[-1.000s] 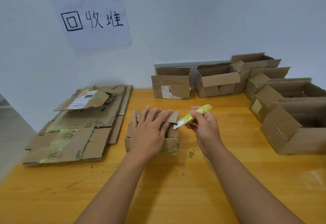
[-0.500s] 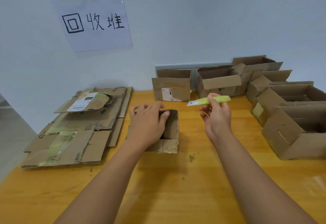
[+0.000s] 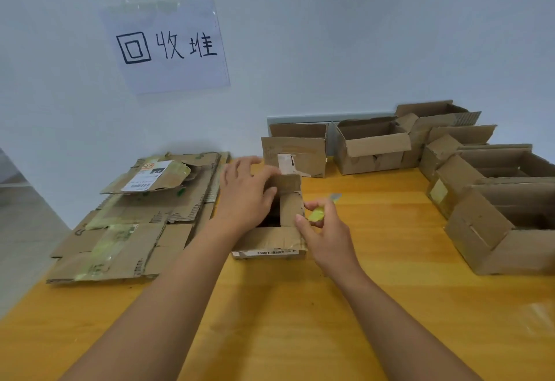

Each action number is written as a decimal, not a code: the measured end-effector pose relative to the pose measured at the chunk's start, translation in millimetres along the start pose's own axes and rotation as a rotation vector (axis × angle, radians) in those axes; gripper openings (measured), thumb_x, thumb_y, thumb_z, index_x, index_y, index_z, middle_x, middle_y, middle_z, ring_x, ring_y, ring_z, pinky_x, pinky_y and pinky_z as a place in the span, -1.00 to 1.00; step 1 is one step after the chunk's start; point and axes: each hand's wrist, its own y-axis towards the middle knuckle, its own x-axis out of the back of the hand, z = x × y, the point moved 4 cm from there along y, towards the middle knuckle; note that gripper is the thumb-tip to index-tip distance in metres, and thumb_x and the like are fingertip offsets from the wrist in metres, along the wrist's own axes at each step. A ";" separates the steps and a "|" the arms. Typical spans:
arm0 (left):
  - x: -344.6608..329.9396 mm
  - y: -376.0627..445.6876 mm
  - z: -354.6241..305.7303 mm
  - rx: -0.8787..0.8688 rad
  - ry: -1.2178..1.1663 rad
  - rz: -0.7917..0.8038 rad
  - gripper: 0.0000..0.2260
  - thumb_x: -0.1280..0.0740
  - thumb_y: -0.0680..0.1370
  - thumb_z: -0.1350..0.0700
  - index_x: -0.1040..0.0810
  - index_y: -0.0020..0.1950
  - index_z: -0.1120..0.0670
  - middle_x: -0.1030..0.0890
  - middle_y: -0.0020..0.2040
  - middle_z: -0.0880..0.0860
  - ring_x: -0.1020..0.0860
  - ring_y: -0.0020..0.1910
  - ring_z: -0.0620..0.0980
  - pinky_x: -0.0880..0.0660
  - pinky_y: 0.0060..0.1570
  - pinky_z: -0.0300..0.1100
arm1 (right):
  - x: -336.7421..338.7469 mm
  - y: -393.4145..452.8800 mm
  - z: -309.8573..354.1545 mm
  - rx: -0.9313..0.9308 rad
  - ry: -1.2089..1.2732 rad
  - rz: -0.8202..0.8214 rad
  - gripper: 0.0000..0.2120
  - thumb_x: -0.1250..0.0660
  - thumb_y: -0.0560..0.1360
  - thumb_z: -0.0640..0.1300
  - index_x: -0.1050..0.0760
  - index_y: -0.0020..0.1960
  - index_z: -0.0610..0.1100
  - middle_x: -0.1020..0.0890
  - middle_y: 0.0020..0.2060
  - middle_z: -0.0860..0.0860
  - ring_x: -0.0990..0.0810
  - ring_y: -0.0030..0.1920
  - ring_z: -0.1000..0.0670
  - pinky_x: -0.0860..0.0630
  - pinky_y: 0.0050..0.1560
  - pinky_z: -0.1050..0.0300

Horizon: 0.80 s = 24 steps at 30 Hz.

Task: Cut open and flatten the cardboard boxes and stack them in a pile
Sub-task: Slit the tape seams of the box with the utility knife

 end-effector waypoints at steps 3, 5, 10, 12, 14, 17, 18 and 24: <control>2.0 -10.0 13.0 0.079 0.100 0.050 -0.58 -0.13 0.66 -0.05 -0.20 0.52 -0.29 -0.18 0.50 0.04 -0.06 0.49 0.15 -0.02 0.46 0.11 | -1.3 2.7 1.7 -0.040 0.037 0.043 -0.78 -0.40 0.54 -0.03 -0.41 0.11 0.06 -0.64 -0.08 0.10 -0.64 -0.07 0.13 -0.64 -0.16 0.00; -0.5 -12.8 17.5 0.086 0.069 0.145 -0.48 -0.12 0.65 -0.13 -0.04 0.59 -0.23 -0.20 0.52 0.05 -0.12 0.49 0.12 -0.11 0.46 0.08 | -0.1 1.2 4.0 -0.023 0.016 0.064 -0.78 -0.40 0.54 -0.07 -0.40 0.11 0.05 -0.63 -0.07 0.16 -0.61 -0.09 0.22 -0.61 -0.23 0.15; -3.9 -33.1 25.8 0.201 -0.052 0.261 -0.18 -0.36 0.51 -0.22 0.03 0.61 -0.06 -0.18 0.58 -0.01 -0.06 0.58 0.05 -0.10 0.51 0.20 | 4.9 -9.3 8.3 0.036 -0.079 0.122 -0.75 -0.36 0.58 -0.07 -0.34 0.17 0.07 -0.54 -0.03 0.22 -0.55 -0.09 0.27 -0.52 -0.30 0.31; 0.2 -49.2 24.2 0.260 -0.156 0.212 -0.21 -0.44 0.49 -0.07 -0.04 0.58 -0.12 0.03 0.62 -0.04 0.11 0.59 0.07 -0.08 0.51 0.22 | 4.8 -14.3 10.2 0.070 -0.164 0.137 -0.73 -0.34 0.59 -0.07 -0.30 0.20 0.10 -0.52 0.03 0.18 -0.50 -0.09 0.27 -0.46 -0.30 0.32; 6.2 -65.9 18.7 0.314 -0.310 0.122 -0.25 -0.42 0.50 0.11 -0.08 0.55 -0.18 0.19 0.60 -0.11 0.17 0.58 0.10 -0.13 0.48 0.16 | 4.8 -19.1 12.4 0.101 -0.236 0.133 -0.69 -0.34 0.59 -0.05 -0.29 0.24 0.09 -0.52 0.09 0.15 -0.47 -0.10 0.26 -0.40 -0.29 0.36; 11.2 -84.2 4.9 0.261 -0.394 0.037 -0.28 -0.36 0.53 0.20 -0.07 0.55 -0.18 0.20 0.58 -0.16 0.04 0.58 0.04 -0.20 0.41 -0.15 | 5.8 -24.8 15.7 0.117 -0.301 0.074 -0.53 -0.43 0.49 0.12 -0.26 0.25 0.08 -0.51 0.07 0.13 -0.50 -0.09 0.15 -0.47 -0.20 0.25; 10.5 -88.1 1.9 0.226 -0.408 0.024 -0.28 -0.35 0.55 0.21 -0.06 0.56 -0.18 0.21 0.59 -0.16 0.02 0.57 -0.03 -0.12 0.35 -0.31 | 5.1 -25.9 17.1 0.106 -0.341 0.048 -0.46 -0.45 0.45 0.19 -0.23 0.26 0.07 -0.47 0.07 0.14 -0.51 -0.05 0.10 -0.53 -0.15 0.15; 12.3 -100.3 -0.9 0.059 -0.544 -0.025 -0.17 -0.30 0.53 0.32 0.12 0.60 -0.10 0.29 0.58 -0.14 0.11 0.38 -0.49 -0.13 0.05 -0.73 | -6.6 -22.6 23.4 0.134 -0.440 -0.063 -0.43 -0.41 0.51 0.02 -0.16 0.36 -0.01 -0.42 0.10 0.04 -0.49 -0.15 0.06 -0.42 -0.32 0.25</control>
